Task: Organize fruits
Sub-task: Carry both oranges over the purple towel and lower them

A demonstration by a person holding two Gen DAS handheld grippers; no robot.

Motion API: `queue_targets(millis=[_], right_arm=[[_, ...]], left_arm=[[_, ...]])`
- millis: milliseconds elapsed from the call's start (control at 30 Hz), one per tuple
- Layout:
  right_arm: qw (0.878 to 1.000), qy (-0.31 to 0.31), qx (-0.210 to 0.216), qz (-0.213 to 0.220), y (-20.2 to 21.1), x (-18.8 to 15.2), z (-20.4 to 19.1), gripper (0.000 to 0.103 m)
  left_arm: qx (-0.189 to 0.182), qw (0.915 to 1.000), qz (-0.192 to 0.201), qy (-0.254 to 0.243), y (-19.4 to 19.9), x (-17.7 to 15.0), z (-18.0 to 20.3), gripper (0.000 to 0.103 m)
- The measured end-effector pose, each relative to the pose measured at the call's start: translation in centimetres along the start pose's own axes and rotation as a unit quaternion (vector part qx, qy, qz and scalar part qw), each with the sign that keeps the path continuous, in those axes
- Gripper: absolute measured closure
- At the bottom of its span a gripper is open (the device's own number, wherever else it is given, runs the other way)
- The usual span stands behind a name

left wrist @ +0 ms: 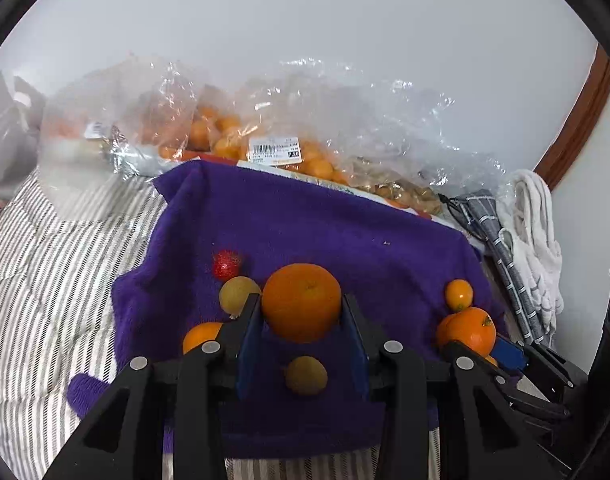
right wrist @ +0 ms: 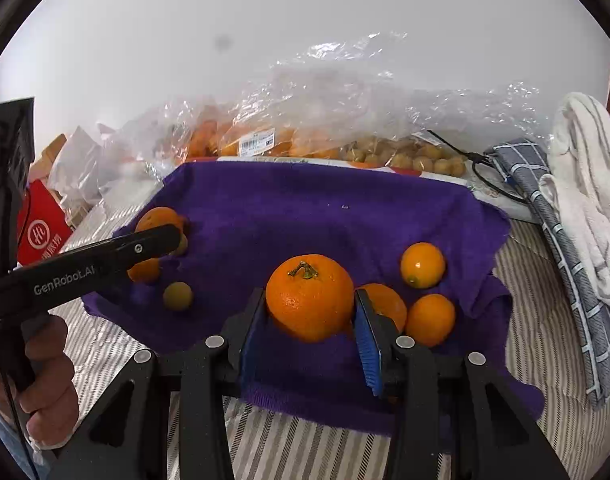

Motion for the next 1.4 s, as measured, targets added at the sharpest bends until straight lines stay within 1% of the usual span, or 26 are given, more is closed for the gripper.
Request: queue_targets(millis=[100,200,300,467,600,633,733,800,1100,1233,1400], right_arm=[[1.0,0.003,-0.006,-0.007,-0.8,-0.3,-0.1,0.061],[1.0,0.012,-0.014,-0.001,-0.7,-0.4,-0.3,0.061],[1.0,0.014,-0.017,0.002,-0.7,-0.5,-0.5,0.061],[0.998,0.04,-0.041,0.011,-0.8,-0.5,-1.0,0.061],[0.997,0.055,-0.051,0.015,-0.9,-0.7,-1.3,0.061],[0.997,0.056,-0.051,0.014,-0.8,-0.7,-1.3,0.061],[0.998,0.05,-0.029,0.008,-0.5,-0.9,-1.7,0.061],[0.998,0.051,-0.02,0.005,-0.5,-1.1,-2.0,0.061],[0.998,0.045,-0.027,-0.017,-1.6,-1.7,-1.7,0.061],[0.999,0.039,-0.026,-0.021,-1.8,-1.9,-1.5,0.061],[0.999,0.033,-0.03,-0.017,-1.6,-2.1,-1.1,0.061]], left_arm=[[-0.002,1.0,-0.006,0.001,-0.6,-0.3,-0.3,0.066],[-0.012,0.9998,-0.012,0.009,-1.2,-0.5,-0.6,0.066],[-0.007,0.9999,-0.013,-0.001,-1.2,-0.6,-0.4,0.066],[0.004,0.9997,-0.012,-0.02,-1.5,-0.8,0.0,0.066],[0.012,0.9994,-0.014,-0.029,-1.4,-1.0,0.2,0.066],[0.01,0.9994,-0.015,-0.029,-1.4,-1.0,0.2,0.066],[-0.006,0.9994,-0.03,-0.017,-1.5,-1.3,0.2,0.066],[-0.007,0.9992,-0.038,-0.012,-1.7,-1.5,0.1,0.066],[0.009,0.9993,-0.033,-0.016,-1.5,-1.6,-0.3,0.066],[0.027,0.9989,-0.016,-0.036,-1.2,-1.8,-0.4,0.066],[0.034,0.9981,-0.015,-0.049,-1.6,-1.9,-0.1,0.066]])
Point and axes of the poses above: each gripper's, at about its wrist camera, not at the fingertips, and y roughly against the way its jaws point, z to its right, x to its top, the point moved 8 cm from there along -y, roughly the way its jaws point, and after that the axes turned 7 degrees about -x, right-handed, at the moved point
